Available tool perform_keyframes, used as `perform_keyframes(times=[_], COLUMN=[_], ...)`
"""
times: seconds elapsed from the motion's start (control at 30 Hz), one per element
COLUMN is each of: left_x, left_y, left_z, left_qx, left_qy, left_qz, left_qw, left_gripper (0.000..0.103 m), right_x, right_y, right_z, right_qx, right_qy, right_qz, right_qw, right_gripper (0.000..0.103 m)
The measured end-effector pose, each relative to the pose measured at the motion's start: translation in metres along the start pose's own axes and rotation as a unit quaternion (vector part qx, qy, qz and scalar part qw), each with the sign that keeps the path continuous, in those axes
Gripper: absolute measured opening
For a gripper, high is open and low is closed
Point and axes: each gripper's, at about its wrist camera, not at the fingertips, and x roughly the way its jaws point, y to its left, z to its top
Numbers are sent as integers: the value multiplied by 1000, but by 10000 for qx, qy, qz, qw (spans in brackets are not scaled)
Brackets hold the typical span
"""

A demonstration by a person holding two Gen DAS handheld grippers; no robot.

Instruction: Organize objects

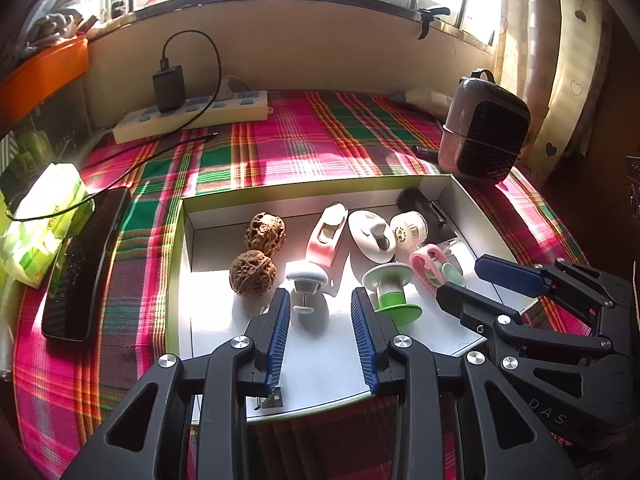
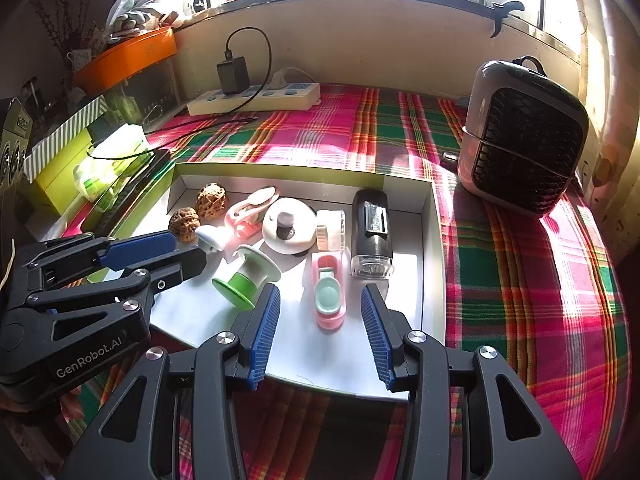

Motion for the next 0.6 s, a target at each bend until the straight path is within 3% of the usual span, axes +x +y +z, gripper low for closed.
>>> perform_keyframes(times=[0.47, 0.6], left_x=[-41, -48], left_y=[-9, -14], left_z=[-25, -39], left_qx=[-78, -32], left_qy=[-245, -282], left_qz=[168, 363], left_qw=[9995, 9989], left_gripper=[30, 30], right_x=[-35, -42], right_y=[8, 10], right_z=[-18, -29], right_qx=[132, 164], right_qy=[-242, -221], right_qz=[-53, -117], right_qw=[9996, 9996], right_gripper=[44, 51])
